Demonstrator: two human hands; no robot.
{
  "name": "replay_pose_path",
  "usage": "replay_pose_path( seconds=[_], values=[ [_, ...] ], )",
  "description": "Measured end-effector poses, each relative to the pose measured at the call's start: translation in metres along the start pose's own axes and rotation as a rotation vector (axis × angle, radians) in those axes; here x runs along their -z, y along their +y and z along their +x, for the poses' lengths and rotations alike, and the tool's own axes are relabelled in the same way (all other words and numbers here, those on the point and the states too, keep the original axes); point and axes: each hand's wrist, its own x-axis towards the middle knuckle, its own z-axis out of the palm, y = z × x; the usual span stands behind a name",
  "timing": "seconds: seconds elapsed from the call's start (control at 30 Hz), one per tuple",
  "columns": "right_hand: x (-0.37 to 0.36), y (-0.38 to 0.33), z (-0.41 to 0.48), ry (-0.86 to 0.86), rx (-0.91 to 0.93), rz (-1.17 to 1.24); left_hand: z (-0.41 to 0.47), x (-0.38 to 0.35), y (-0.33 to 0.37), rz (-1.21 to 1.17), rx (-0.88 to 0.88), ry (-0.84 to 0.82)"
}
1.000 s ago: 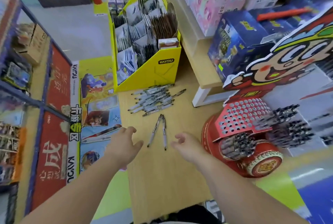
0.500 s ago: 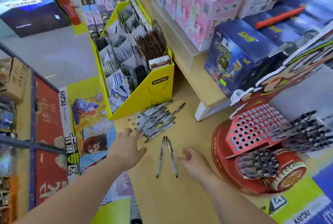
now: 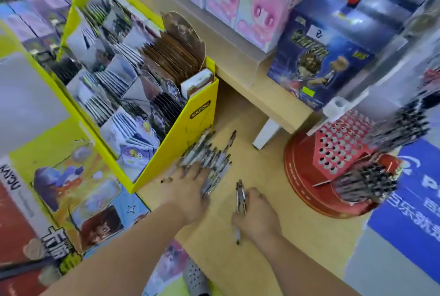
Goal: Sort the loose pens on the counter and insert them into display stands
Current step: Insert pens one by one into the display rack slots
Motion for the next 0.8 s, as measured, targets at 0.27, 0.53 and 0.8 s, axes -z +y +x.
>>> replay_pose_path(
  seconds=[0.27, 0.53, 0.8],
  values=[
    [0.013, 0.019, 0.011, 0.131, -0.128, 0.192, -0.003, -0.009, -0.003, -0.005, -0.046, 0.053],
    [0.034, -0.021, 0.041, 0.084, 0.173, -0.075, -0.012, -0.018, 0.003, -0.091, -0.171, 0.065],
    [0.011, -0.023, 0.044, 0.021, 0.252, -0.236, -0.023, -0.040, -0.014, -0.269, -0.105, 0.128]
  ],
)
